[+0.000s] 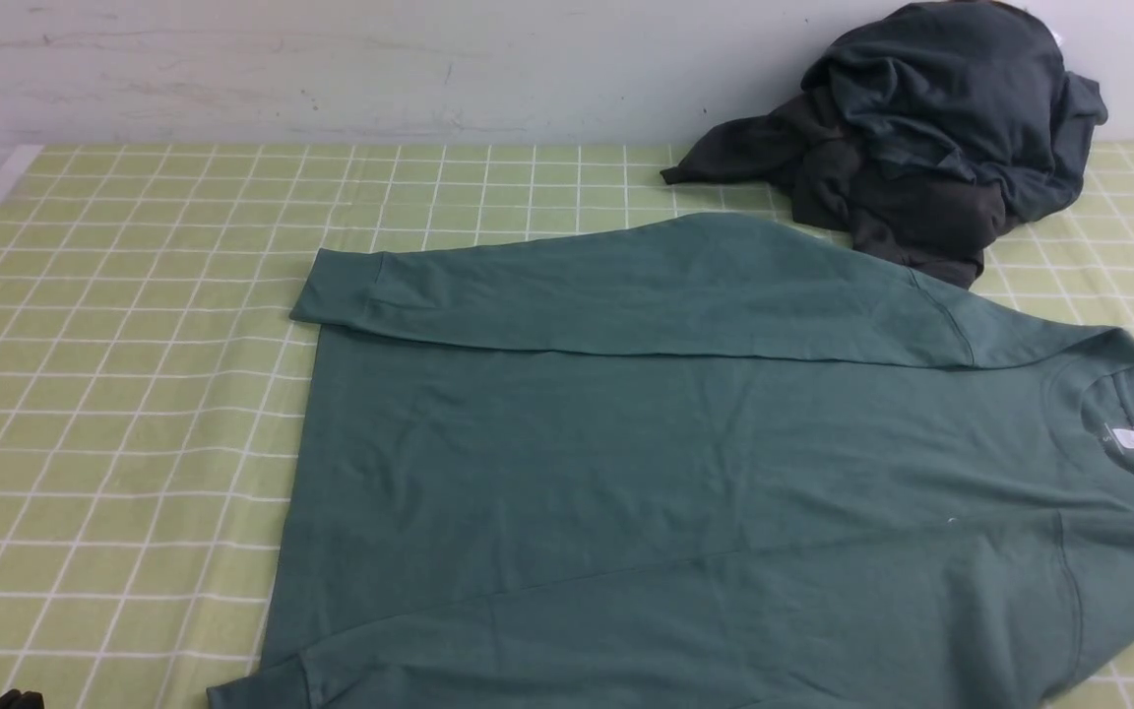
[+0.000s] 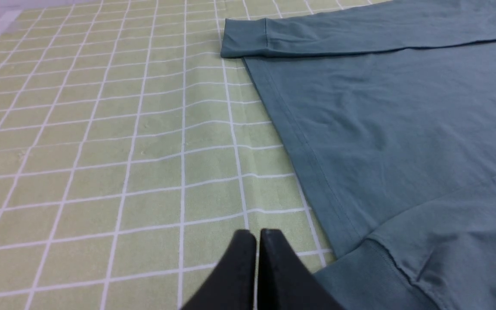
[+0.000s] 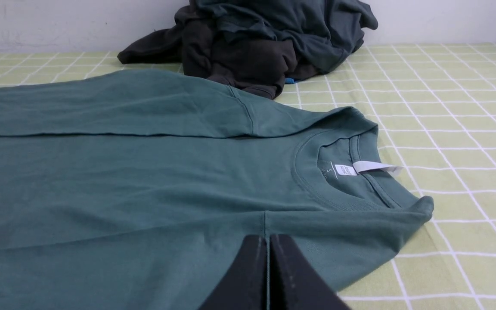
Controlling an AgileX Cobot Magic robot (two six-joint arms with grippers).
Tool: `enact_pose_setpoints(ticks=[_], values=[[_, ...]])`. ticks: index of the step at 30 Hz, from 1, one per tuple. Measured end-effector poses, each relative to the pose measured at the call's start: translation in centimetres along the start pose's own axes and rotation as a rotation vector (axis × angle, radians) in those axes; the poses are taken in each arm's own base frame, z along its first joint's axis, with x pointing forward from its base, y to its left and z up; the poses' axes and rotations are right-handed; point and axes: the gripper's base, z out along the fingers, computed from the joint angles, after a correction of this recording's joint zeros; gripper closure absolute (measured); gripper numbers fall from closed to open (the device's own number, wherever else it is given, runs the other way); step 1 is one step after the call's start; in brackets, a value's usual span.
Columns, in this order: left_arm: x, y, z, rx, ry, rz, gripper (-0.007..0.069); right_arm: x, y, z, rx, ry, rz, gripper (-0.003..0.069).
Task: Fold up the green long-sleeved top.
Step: Use the left arm to clamp the cuff closest to it
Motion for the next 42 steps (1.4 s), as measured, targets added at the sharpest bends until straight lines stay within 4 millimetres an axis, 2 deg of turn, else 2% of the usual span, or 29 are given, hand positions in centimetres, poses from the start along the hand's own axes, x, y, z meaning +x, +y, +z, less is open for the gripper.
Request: enact_pose_setpoints(ticks=[4,5,6,7,8,11,14,16,20,23,24,25,26,27,28,29,30,32,33,34,35,36,37,38,39,41,42], values=[[-0.4,0.1,0.0,-0.01,-0.054,0.019,0.0628,-1.0,0.1,0.0,-0.013,-0.112,-0.004,0.0654],[-1.0,0.1,0.0,-0.018,-0.125,0.025,0.0628,-1.8,0.2,-0.2,-0.024,-0.207,-0.006,0.0654],[-1.1,0.1,0.0,-0.019,-0.136,0.026,0.0628,-1.9,0.2,-0.2,-0.025,-0.22,-0.006,0.0654],[-2.0,0.2,-0.2,-0.027,-0.228,0.037,0.0628,-2.9,0.4,-0.5,-0.039,-0.335,-0.006,0.0654],[-2.2,0.2,-0.2,-0.029,-0.253,0.04,0.0628,-3.2,0.4,-0.6,-0.043,-0.365,-0.006,0.0654],[-3.9,0.3,-0.9,-0.045,-0.459,0.055,0.0628,-5.2,0.6,-1.7,-0.088,-0.614,0.039,0.0654],[-5.0,0.3,-1.5,-0.05,-0.592,0.05,0.0628,-6.2,0.8,-2.5,-0.125,-0.761,0.078,0.0654],[-6.4,0.3,-2.7,-0.038,-0.792,-0.005,0.0628,-7.1,0.9,-3.5,-0.171,-0.898,0.119,0.0654],[-7.6,0.3,-3.9,0.013,-0.94,-0.103,0.0628,-7.6,1.0,-4.1,-0.207,-0.973,0.154,0.0654],[-12.5,0.3,-6.7,0.067,-0.963,-0.169,0.0628,-10.8,1.0,-5.4,-0.196,-0.959,0.157,0.0658],[-12.5,0.3,-6.6,0.069,-0.958,-0.17,0.0628,-11.2,1.1,-5.7,-0.197,-0.974,0.155,0.0658],[-16.0,0.3,-8.3,0.059,-0.915,-0.151,0.0628,-13.8,1.1,-6.8,-0.17,-0.946,0.132,0.066],[-17.6,0.4,-8.9,0.05,-0.896,-0.142,0.0628,-15.3,1.2,-7.4,-0.156,-0.927,0.119,0.066],[-18.1,0.5,-8.8,0.04,-0.857,-0.137,0.0628,-16.0,1.2,-7.6,-0.146,-0.913,0.109,0.0661],[-20.3,0.6,-8.7,0.011,-0.772,-0.113,0.0628,-18.2,1.2,-8.0,-0.108,-0.849,0.066,0.0662],[-21.9,0.8,-7.6,-0.011,-0.679,-0.102,0.0628,-20.1,1.3,-7.7,-0.081,-0.78,0.034,0.0662],[-22.6,0.9,-7.1,-0.023,-0.633,-0.098,0.0628,-20.7,1.3,-7.3,-0.065,-0.724,0.015,0.0662],[-23.3,1.2,-4.1,-0.04,-0.468,-0.114,0.0628,-21.8,1.3,-5.4,-0.038,-0.57,-0.013,0.0662],[-23.3,1.3,-2.7,-0.045,-0.391,-0.131,0.0628,-21.7,1.3,-4.3,-0.029,-0.491,-0.019,0.0662],[-22.4,1.3,-0.2,-0.05,-0.228,-0.172,0.0628,-20.9,1.2,-2.2,-0.016,-0.318,-0.02,0.0662],[-22.2,1.3,0.1,-0.05,-0.203,-0.179,0.0628,-20.9,1.2,-1.9,-0.017,-0.309,-0.021,0.0662],[-20.6,1.2,2.6,-0.053,0.013,-0.23,0.0628,-19.2,1.2,0.2,-0.014,-0.082,-0.009,0.0662],[-19.4,1.0,4.0,-0.05,0.152,-0.253,0.0628,-18.0,1.3,1.3,-0.022,0.053,0.005,0.0662],[-18.3,0.9,5.1,-0.046,0.289,-0.266,0.0628,-17.0,1.5,2.3,-0.03,0.168,0.01,0.0662],[-18.1,0.8,5.1,-0.043,0.305,-0.27,0.0628,-16.8,1.5,2.3,-0.031,0.185,0.012,0.0662],[-15.3,0.2,7.8,-0.01,0.615,-0.269,0.0624,-13.2,2.1,4.3,-0.08,0.522,-0.002,0.0662],[-14.4,0.0,8.6,0.007,0.699,-0.258,0.0615,-12.2,2.3,4.7,-0.101,0.595,-0.014,0.0662]])
